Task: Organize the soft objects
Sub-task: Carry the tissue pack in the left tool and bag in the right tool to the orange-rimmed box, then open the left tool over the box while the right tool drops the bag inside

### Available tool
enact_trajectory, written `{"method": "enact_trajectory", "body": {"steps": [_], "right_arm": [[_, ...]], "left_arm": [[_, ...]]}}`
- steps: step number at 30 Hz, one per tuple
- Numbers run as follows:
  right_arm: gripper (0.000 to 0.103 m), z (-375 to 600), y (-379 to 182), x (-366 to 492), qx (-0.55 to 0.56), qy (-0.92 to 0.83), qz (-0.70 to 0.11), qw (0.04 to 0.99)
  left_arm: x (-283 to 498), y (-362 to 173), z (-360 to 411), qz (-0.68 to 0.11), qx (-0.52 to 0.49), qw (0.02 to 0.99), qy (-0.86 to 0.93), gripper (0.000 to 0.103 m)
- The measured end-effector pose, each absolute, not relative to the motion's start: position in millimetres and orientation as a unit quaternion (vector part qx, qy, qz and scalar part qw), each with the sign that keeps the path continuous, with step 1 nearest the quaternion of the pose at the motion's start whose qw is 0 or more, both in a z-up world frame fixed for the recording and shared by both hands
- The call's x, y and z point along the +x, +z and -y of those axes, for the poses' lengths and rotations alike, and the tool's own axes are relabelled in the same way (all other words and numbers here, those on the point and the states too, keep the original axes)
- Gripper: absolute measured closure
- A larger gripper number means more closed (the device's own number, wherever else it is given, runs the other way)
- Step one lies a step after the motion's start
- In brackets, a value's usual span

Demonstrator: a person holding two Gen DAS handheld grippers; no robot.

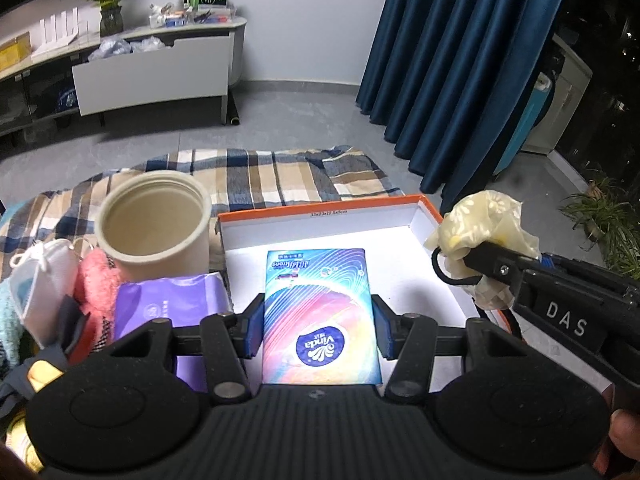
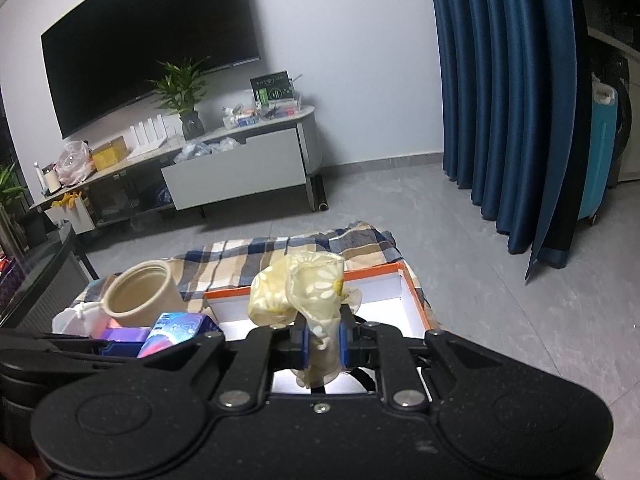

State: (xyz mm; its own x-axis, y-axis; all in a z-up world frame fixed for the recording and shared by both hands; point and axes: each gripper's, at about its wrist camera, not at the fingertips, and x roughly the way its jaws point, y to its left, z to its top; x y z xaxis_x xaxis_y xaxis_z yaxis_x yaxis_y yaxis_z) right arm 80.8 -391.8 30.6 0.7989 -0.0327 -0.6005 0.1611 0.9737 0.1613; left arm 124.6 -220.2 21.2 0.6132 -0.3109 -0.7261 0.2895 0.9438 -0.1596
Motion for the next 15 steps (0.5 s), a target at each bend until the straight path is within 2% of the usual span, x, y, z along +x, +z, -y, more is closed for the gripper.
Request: {"method": "enact_trajectory", "body": {"steps": [10,11,12,13,15], "right_arm": [[0.08,406.9,20.1,105.9,0.109,-0.059,-0.328,0.937],[0.067,408.0,20.1,107.3,0.11,-0.061,-0.327,0.937],[0.048,407.8,20.2,107.6,0.11,-0.064,-0.325,0.937],[0.041,407.9,20.9,107.4,0.112,-0.068,-0.321,0.938],[0.039,409.1,23.2,105.8,0.114,-0.068,-0.316,0.939]], "left_arm": [[143.8,15.6,230.7,-0.422,-0.017,0.891,-0.167,0.049],[145.6,14.7,231.9,-0.422,-0.018,0.891,-0.168,0.049],[147.6,14.2,232.8,-0.422,-0.02,0.89,-0.169,0.048],[149.5,13.7,233.8,-0.422,-0.022,0.89,-0.173,0.047],[152.0,13.1,235.0,-0.421,-0.027,0.888,-0.181,0.036]]}}
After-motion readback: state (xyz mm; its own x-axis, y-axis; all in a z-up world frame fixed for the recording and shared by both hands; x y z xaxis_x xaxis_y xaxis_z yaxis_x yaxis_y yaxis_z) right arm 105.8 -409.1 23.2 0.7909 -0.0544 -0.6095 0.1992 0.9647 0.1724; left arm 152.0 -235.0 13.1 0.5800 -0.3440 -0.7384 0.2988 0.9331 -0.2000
